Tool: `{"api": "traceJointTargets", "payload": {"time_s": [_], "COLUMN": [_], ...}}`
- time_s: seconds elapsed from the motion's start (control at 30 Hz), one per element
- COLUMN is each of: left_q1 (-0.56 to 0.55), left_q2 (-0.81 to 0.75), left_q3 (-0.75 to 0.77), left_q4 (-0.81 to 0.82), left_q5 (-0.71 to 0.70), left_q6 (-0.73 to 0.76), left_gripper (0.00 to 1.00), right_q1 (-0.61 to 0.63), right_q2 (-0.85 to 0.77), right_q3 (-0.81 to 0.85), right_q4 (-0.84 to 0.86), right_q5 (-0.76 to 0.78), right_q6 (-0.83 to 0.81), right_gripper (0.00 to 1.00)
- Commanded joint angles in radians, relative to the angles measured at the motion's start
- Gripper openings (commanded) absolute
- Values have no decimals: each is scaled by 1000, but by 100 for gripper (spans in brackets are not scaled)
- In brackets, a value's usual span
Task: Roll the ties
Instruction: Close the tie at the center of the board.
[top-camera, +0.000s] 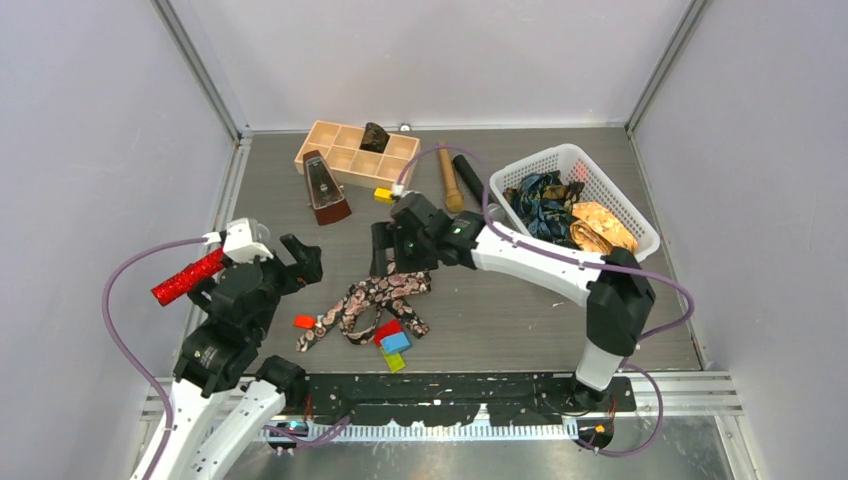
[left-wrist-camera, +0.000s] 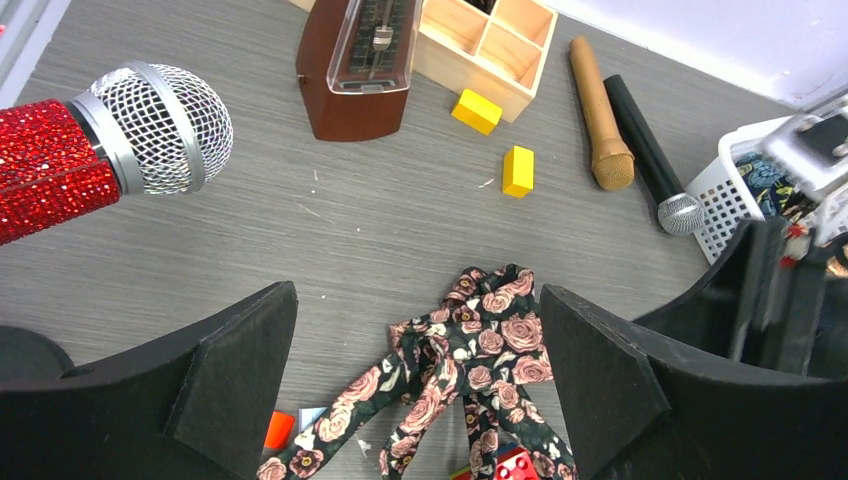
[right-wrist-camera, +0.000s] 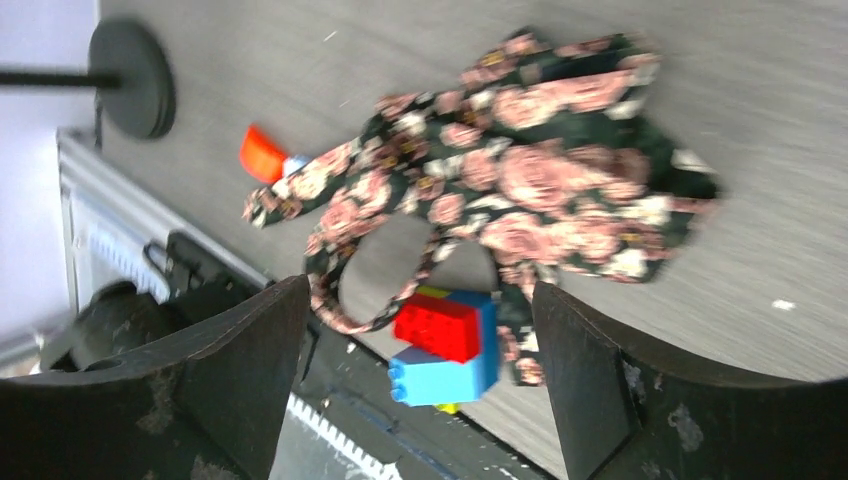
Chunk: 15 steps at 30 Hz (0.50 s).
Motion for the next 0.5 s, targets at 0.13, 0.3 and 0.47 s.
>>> {"api": "traceJointTargets", "payload": {"time_s": [0.13, 0.3, 0.47], "left_q1": [5, 5, 5], "left_q2": [57, 142, 275], "left_q3": [-5, -22, -49], "left_q4": [80, 102, 75], "left_q5": [62, 114, 112], "left_q6": [3, -30, -114], "left_gripper": [94, 95, 95], "right_q1": [-172, -210, -214], "right_q2": [-157, -153, -167], "right_q3": [-210, -290, -326], "right_q4": [43, 92, 135], "right_q5": [102, 65, 56], "right_q6": [167, 200, 216], "right_gripper": [88, 89, 89]}}
